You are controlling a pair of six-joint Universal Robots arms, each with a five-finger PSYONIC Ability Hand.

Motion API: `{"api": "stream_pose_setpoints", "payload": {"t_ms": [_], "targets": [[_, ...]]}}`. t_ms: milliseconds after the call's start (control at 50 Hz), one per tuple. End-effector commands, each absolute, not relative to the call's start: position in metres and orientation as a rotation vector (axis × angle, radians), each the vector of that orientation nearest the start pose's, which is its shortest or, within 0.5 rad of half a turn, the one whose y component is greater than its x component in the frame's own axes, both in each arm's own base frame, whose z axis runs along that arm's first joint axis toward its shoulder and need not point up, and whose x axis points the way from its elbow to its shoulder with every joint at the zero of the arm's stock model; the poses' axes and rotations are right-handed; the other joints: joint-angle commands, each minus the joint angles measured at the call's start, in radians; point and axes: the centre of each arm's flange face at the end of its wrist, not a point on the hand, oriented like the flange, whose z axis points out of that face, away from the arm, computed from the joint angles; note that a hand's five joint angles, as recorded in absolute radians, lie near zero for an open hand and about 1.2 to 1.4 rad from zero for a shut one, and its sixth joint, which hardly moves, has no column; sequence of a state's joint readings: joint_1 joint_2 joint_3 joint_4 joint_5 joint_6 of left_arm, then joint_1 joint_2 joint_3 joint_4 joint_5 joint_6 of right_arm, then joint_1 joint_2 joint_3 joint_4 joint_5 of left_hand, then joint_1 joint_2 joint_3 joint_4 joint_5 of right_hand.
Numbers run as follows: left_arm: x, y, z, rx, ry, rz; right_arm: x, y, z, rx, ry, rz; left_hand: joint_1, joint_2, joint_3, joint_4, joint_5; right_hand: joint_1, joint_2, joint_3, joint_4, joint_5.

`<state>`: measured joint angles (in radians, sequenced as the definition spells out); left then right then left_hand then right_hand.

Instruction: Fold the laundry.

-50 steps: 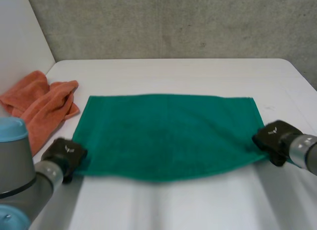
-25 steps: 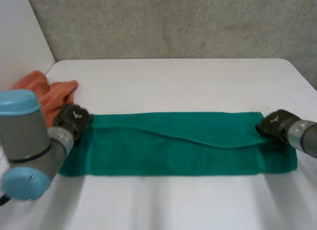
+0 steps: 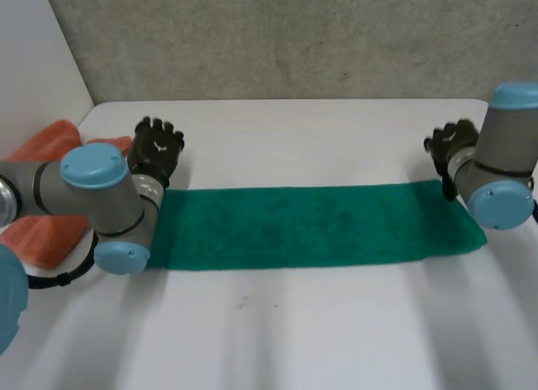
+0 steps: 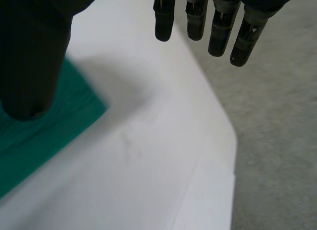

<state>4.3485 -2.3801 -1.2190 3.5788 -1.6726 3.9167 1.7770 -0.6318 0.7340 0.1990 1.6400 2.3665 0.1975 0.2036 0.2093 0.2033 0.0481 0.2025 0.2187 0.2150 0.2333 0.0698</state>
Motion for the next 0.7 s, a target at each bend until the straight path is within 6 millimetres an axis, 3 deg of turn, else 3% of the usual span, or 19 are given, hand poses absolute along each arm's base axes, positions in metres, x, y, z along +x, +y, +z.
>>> {"api": "stream_pose_setpoints", "payload": {"t_ms": [20, 60, 100, 160, 240, 280, 420, 540, 640, 680, 700], "targets": [[-0.265, -0.365, 0.176, 0.888, 1.718, -1.939, 0.215, -0.405, 0.231, -0.968, 2.454, -2.124, -0.023, -0.029, -0.035, -0.029, -0.048, -0.028, -0.044, -0.040, -0.059, -0.070], [-0.263, -0.356, 0.179, 0.891, 1.727, -1.934, 0.214, -0.388, 0.242, -0.974, 2.387, -2.109, -0.023, -0.029, -0.035, -0.029, -0.048, -0.028, -0.044, -0.040, -0.059, -0.070], [-0.258, -0.344, 0.183, 0.892, 1.750, -1.932, 0.209, -0.377, 0.239, -0.997, 2.383, -2.058, -0.023, -0.029, -0.035, -0.029, -0.048, -0.028, -0.044, -0.040, -0.059, -0.070], [-0.254, -0.329, 0.183, 0.883, 1.798, -1.940, 0.190, -0.353, 0.216, -1.026, 2.435, -1.874, -0.023, -0.029, -0.035, -0.029, -0.048, -0.028, -0.044, -0.040, -0.059, -0.070], [-0.252, -0.310, 0.175, 0.863, 1.903, -1.952, 0.184, -0.332, 0.186, -1.037, 2.471, -1.700, -0.023, -0.029, -0.035, -0.029, -0.048, -0.028, -0.044, -0.040, -0.059, -0.070], [-0.252, -0.305, 0.172, 0.867, 1.926, -1.954, 0.180, -0.322, 0.170, -1.039, 2.487, -1.625, -0.023, -0.029, -0.035, -0.029, -0.048, 0.108, 0.091, 0.095, 0.077, 0.066], [-0.255, -0.299, 0.166, 0.882, 1.948, -1.957, 0.166, -0.322, 0.143, -1.094, 2.510, -1.660, -0.023, -0.029, -0.035, -0.029, -0.048, 0.267, 0.251, 0.254, 0.236, 0.225], [-0.255, -0.299, 0.163, 0.888, 1.953, -1.945, 0.159, -0.334, 0.130, -1.090, 2.508, -1.730, -0.023, -0.029, -0.035, -0.029, -0.048, 0.428, 0.412, 0.416, 0.398, 0.387], [-0.255, -0.297, 0.161, 0.895, 1.958, -1.937, 0.157, -0.340, 0.123, -1.083, 2.513, -1.729, -0.023, -0.029, -0.035, -0.029, -0.048, 0.842, 0.826, 0.829, 0.811, 0.800], [-0.255, -0.297, 0.161, 0.895, 1.958, -1.936, 0.154, -0.343, 0.119, -1.075, 2.532, -1.721, -0.023, -0.029, -0.035, -0.029, -0.048, 1.192, 1.176, 1.180, 1.162, 1.151], [-0.255, -0.297, 0.161, 0.895, 1.958, -1.936, 0.152, -0.344, 0.119, -1.065, 2.541, -1.725, -0.023, -0.029, -0.035, -0.029, -0.048, 1.194, 1.178, 1.181, 1.163, 1.152]]}}
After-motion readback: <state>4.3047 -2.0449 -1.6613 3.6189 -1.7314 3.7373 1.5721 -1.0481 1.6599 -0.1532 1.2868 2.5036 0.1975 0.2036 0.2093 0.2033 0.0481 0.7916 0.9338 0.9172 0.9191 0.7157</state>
